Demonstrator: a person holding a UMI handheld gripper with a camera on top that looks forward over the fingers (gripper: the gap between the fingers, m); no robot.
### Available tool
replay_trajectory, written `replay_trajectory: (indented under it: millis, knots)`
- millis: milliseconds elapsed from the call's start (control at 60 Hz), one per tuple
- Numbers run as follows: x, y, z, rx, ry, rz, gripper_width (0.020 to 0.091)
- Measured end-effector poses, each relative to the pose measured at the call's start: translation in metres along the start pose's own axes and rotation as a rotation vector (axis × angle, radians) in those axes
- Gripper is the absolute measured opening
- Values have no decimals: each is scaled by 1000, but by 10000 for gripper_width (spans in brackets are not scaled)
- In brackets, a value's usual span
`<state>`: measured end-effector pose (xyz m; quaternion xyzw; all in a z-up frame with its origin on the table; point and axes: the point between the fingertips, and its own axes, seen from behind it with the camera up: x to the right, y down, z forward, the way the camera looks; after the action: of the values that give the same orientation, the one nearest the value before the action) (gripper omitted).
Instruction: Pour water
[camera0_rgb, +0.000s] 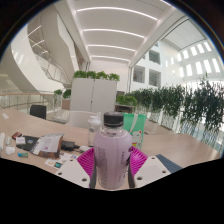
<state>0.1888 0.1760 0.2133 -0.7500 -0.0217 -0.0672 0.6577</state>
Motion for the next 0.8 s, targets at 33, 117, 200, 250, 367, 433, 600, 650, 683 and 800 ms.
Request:
replay_trajectory:
  millis: [33, 117, 200, 250, 367, 433, 600, 650, 683, 800]
  knots:
    - [3, 21, -14, -11, -14, 58, 438]
    - [14, 64, -7, -61, -18, 79, 439]
    - [17, 108, 1, -78, -27, 111, 444]
    - [20, 117, -2, -114, -52, 134, 438]
    - [13, 157, 1, -168, -94, 111, 454]
    - [17, 152, -1, -113, -103, 105, 459]
    - [14, 151, -2, -91, -131, 72, 462]
    - [14, 152, 0, -94, -134, 79, 481]
    - [14, 152, -1, -105, -135, 84, 509]
    - [18, 161, -10, -207, -147, 78, 646]
